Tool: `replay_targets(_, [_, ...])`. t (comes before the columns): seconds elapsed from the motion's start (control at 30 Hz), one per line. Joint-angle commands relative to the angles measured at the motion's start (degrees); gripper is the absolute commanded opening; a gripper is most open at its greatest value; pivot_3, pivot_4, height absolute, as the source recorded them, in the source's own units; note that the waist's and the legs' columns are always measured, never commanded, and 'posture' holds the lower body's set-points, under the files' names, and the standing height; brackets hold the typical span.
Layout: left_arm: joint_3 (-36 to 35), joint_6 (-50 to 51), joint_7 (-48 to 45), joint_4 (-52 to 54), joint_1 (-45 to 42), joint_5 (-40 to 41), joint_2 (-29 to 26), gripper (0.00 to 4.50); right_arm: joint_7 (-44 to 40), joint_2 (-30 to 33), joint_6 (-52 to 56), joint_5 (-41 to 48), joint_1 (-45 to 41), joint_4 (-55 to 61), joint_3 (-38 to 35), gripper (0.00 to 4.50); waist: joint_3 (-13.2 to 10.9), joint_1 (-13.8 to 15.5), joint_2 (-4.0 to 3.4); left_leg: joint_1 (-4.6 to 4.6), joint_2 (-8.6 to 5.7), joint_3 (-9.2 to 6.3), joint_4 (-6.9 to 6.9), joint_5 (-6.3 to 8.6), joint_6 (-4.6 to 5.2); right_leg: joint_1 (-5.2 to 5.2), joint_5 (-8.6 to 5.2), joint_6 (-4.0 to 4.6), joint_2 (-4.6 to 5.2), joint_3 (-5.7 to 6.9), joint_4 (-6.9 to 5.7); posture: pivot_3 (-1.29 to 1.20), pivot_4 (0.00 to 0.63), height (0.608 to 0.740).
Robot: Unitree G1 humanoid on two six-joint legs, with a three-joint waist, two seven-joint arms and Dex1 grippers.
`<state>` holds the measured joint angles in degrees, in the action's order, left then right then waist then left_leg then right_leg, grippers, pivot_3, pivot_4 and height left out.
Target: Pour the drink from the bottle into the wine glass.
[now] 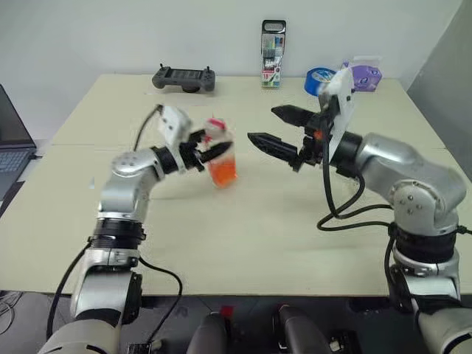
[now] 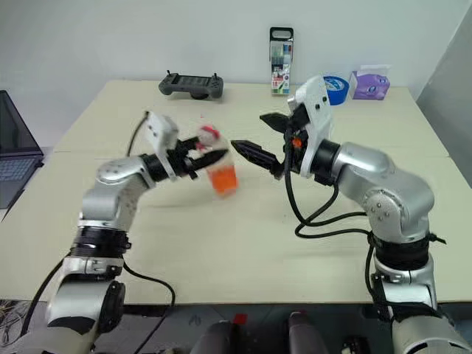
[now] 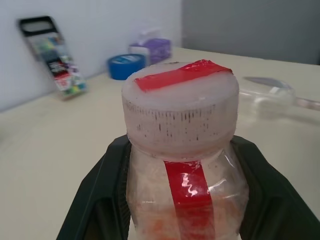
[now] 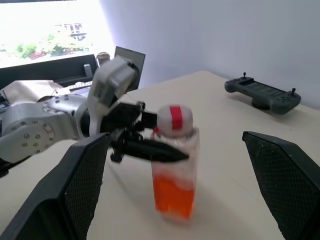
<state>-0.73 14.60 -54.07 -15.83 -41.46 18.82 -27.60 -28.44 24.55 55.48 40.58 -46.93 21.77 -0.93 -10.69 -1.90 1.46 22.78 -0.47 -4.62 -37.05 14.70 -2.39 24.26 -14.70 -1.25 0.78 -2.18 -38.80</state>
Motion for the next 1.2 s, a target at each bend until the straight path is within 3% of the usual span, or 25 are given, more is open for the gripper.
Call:
replay_targets(0.03, [1.29, -0.35, -2.38, 7.43, -0.05, 1.7, 0.66, 2.17, -1.0, 0.56, 1.06, 0.51, -2.1, -0.52, 0.71, 4.5, -0.01, 0.02, -0.01, 0.02, 0.03, -0.01, 0.02, 0.0, 0.0, 0.03, -0.01, 0.01, -0.04, 0.03, -0.04, 0.0, 0.15, 0.74])
replay_targets(0.33, [2.28, 2.45, -3.81, 13.39, 2.09, 4.27, 2.64, 2.17, -0.77, 1.37, -1.07, -4.63, 1.01, 1.76, 5.9, 4.5, 0.0, -0.02, -0.01, -0.03, 0.02, 0.11, -0.07, -0.02, 0.03, 0.0, -0.01, 0.03, -0.16, 0.03, -0.15, 0.0, 0.15, 0.74])
replay_targets(0.83, [4.33, 2.19, -5.41, 14.72, 2.98, 4.56, 4.1, 2.17, 5.98, -4.11, 0.63, -5.4, 2.09, 2.26, 4.31, 4.5, 0.0, 0.05, -0.01, -0.03, 0.03, 0.06, -0.11, -0.02, 0.03, -0.02, -0.01, 0.04, -0.18, 0.04, -0.17, 0.0, 0.15, 0.74])
replay_targets(0.97, [4.36, 2.04, -5.6, 14.65, 2.99, 4.49, 4.42, 2.17, 7.22, -4.97, 1.09, -5.45, 2.35, 2.59, 4.09, 3.61, 0.0, 0.05, -0.01, -0.03, 0.03, 0.06, -0.11, -0.02, 0.03, -0.01, 0.0, 0.04, -0.18, 0.03, -0.17, 0.0, 0.15, 0.74])
replay_targets(1.13, [4.48, 1.75, -5.86, 14.63, 3.29, 4.54, 4.59, 2.17, 7.77, -4.1, 2.2, -6.63, 2.86, 3.22, 5.11, 1.87, 0.0, 0.05, -0.01, -0.04, 0.04, 0.04, -0.11, -0.02, 0.03, -0.01, 0.0, 0.04, -0.18, 0.03, -0.18, 0.0, 0.15, 0.74])
replay_targets(1.2, [4.51, 1.65, -6.04, 14.61, 3.31, 4.55, 4.6, 2.17, 6.93, -3.08, 1.82, -7.01, 3.06, 3.42, 5.38, 1.86, 0.0, 0.05, -0.01, -0.04, 0.03, 0.05, -0.11, -0.02, 0.03, -0.02, 0.0, 0.04, -0.19, 0.04, -0.18, 0.0, 0.15, 0.74])
